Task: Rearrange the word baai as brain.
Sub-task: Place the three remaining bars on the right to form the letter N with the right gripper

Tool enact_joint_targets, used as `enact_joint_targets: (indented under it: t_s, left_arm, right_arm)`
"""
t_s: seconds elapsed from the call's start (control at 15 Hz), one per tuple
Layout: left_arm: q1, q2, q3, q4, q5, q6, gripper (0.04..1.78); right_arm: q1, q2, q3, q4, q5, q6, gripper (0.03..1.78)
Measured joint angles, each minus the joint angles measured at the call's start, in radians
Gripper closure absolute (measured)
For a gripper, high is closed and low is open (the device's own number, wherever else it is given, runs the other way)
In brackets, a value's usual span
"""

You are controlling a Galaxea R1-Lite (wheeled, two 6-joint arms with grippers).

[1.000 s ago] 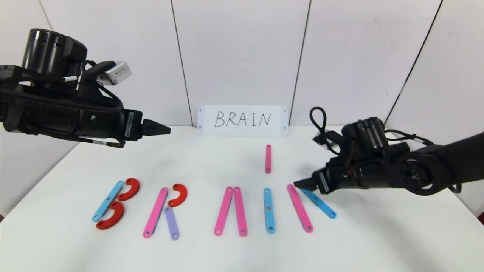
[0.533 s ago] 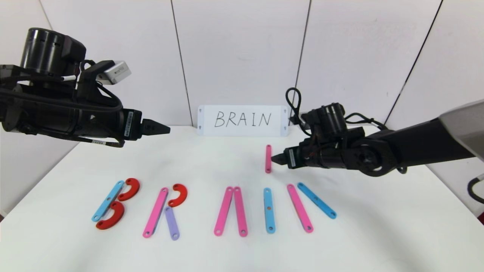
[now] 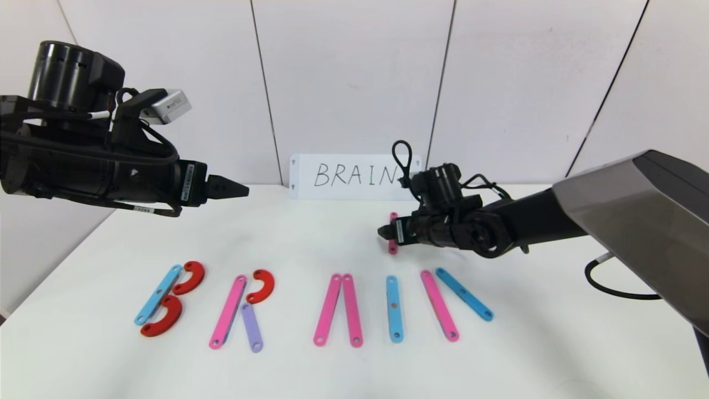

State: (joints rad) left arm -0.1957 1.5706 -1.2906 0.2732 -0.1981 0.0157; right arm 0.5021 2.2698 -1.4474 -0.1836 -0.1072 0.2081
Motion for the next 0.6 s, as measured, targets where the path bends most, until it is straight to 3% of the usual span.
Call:
enact_joint_targets:
  t_s: [0.27, 0.47, 0.6]
  left_arm:
    - [-0.010, 0.000, 0.003, 0.000, 0.000, 0.000, 0.08]
    - [-0.014, 0.000, 0.007, -0.001, 0.000, 0.000, 0.08]
    - [-0.015, 0.001, 0.008, -0.001, 0.000, 0.000, 0.08]
  right_arm:
    - [0.008, 0.035, -0.017, -0.002, -0.003, 0.000, 0.15]
    - [0.013, 0.045, -0.025, -0.003, -0.003, -0.001, 0.45]
    - [0.014, 0.051, -0.034, -0.003, -0.001, 0.000, 0.80]
